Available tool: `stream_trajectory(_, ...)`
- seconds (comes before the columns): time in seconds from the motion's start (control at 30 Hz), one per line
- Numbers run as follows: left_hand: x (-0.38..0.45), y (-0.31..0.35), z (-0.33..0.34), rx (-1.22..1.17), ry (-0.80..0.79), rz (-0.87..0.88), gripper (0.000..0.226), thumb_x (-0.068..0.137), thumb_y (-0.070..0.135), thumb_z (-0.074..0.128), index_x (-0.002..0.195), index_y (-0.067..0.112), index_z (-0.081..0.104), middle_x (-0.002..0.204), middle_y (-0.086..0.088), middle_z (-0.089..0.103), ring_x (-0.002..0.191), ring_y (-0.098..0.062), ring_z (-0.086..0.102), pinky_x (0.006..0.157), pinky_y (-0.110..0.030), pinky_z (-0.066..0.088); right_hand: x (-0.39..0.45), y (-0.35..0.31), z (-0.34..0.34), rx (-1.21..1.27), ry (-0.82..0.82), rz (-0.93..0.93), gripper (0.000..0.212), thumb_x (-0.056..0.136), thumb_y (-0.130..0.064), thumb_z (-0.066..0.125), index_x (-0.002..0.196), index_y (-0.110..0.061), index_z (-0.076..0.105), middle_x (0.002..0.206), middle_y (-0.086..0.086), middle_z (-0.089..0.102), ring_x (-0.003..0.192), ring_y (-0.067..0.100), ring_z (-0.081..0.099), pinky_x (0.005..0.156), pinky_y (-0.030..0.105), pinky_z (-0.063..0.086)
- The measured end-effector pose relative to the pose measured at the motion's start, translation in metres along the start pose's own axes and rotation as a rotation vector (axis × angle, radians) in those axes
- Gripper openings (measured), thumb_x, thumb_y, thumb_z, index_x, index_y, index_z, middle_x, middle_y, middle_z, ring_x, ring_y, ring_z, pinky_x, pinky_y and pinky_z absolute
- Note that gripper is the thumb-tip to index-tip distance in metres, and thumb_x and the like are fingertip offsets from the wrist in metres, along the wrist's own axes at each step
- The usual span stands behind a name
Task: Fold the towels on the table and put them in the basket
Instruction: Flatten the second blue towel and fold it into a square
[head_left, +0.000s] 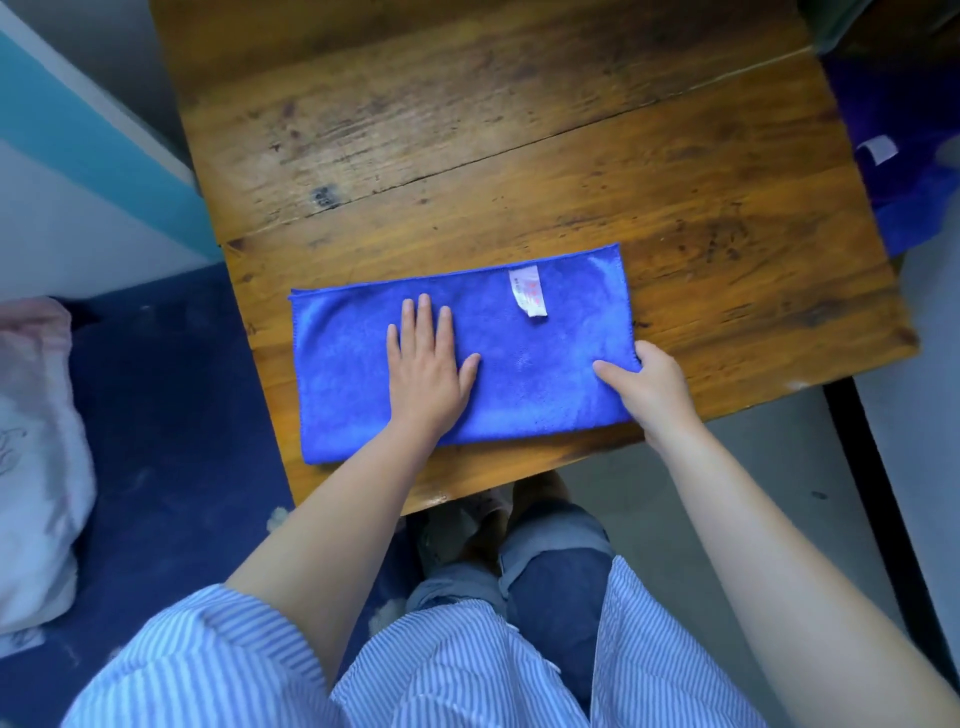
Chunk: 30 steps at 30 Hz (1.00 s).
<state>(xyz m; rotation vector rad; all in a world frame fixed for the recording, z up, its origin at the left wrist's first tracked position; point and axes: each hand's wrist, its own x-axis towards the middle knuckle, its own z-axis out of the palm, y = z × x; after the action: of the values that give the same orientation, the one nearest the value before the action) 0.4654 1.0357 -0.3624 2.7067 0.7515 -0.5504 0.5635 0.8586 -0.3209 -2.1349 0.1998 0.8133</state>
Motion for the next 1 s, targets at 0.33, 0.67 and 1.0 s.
stream_trajectory(0.33, 0.000, -0.012, -0.007, -0.035, -0.037, 0.008, 0.067, 0.098, 0.042, 0.029, 0.149, 0.007, 0.003, 0.158, -0.009, -0.007, 0.146, -0.023, -0.009, 0.118, -0.036, -0.004, -0.019, -0.027, 0.023, 0.013, 0.101, -0.130, 0.015, 0.084, -0.001, 0.055, 0.097, 0.005, 0.058, 0.088, 0.006, 0.055, 0.082, 0.019, 0.050, 0.060, 0.024, 0.038)
stream_trajectory(0.67, -0.045, -0.091, -0.025, -0.069, 0.074, -0.175, 0.057, 0.099, 0.025, 0.033, 0.146, 0.000, 0.014, 0.157, -0.013, 0.008, 0.147, -0.025, 0.002, 0.117, -0.038, 0.008, -0.070, -0.072, 0.118, -0.136, -0.005, -0.505, 0.025, 0.084, -0.004, 0.058, 0.107, 0.006, 0.057, 0.108, 0.022, 0.062, 0.101, 0.030, 0.056, 0.082, 0.025, 0.035)
stream_trajectory(1.0, -0.105, -0.162, -0.002, -0.226, 0.129, -0.413, 0.049, 0.097, 0.017, 0.038, 0.142, 0.000, 0.029, 0.152, -0.013, 0.026, 0.144, -0.025, 0.017, 0.113, -0.037, 0.022, -0.078, -0.064, 0.222, -0.482, -0.443, -0.506, 0.043, 0.086, -0.009, 0.055, 0.127, -0.001, 0.045, 0.126, 0.015, 0.051, 0.116, 0.026, 0.049, 0.096, 0.029, 0.035)
